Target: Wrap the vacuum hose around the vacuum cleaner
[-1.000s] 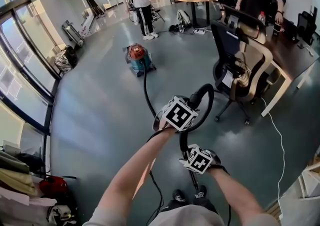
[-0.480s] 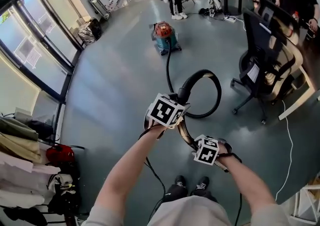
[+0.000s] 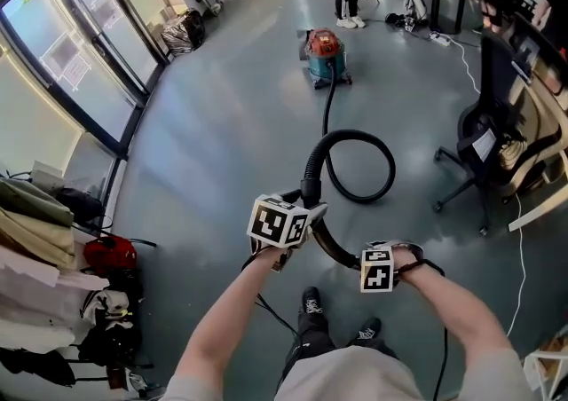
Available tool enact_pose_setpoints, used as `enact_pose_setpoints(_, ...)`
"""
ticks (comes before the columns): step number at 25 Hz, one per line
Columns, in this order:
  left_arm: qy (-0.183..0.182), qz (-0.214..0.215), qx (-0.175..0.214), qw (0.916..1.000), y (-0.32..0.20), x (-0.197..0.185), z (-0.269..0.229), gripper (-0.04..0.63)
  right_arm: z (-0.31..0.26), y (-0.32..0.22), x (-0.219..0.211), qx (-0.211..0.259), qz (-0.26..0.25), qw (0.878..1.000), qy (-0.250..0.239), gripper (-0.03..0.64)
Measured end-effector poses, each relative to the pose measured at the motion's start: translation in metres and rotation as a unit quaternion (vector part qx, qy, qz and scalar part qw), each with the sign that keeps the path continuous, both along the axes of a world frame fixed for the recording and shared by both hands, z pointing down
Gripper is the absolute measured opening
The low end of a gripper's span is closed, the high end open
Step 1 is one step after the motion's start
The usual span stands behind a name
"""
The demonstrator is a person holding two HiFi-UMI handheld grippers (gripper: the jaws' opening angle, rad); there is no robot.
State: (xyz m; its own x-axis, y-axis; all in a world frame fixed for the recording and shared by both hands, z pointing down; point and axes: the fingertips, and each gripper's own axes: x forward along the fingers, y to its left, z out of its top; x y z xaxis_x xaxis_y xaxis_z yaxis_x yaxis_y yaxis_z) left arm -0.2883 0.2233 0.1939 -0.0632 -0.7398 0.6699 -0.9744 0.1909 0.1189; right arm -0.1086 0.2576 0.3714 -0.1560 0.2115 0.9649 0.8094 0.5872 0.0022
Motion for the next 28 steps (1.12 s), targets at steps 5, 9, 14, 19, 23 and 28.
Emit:
enact_pose_setpoints(5,0.039,0.032,0.022,0.9985,0.028,-0.048,0.011,0.324,0.006,0.008,-0.039,0.042,-0.03,0.998,0.039,0.207)
enact_pose_setpoints(9,0.023,0.086,0.031,0.9956,0.039,-0.084,-0.007,0.333,-0.003,0.022,-0.079,0.044,-0.017,0.998,0.042,0.204)
enact_pose_setpoints(14,-0.036,0.155,0.029,0.9869,0.03,-0.107,-0.034,0.333,-0.01,0.032,-0.115,0.026,0.018,0.999,0.024,0.201)
enact_pose_setpoints(19,-0.094,0.215,0.003,0.9721,0.015,-0.108,-0.029,0.333,-0.003,0.038,-0.121,0.005,0.044,0.999,0.03,0.201)
enact_pose_setpoints(23,-0.154,0.292,-0.019,0.9437,0.005,-0.104,-0.023,0.33,0.004,0.027,-0.115,0.011,0.046,0.998,0.041,0.201)
enact_pose_setpoints(28,-0.221,0.443,-0.061,0.8668,0.003,-0.093,-0.019,0.316,0.001,0.002,-0.116,0.024,0.053,0.997,0.041,0.201)
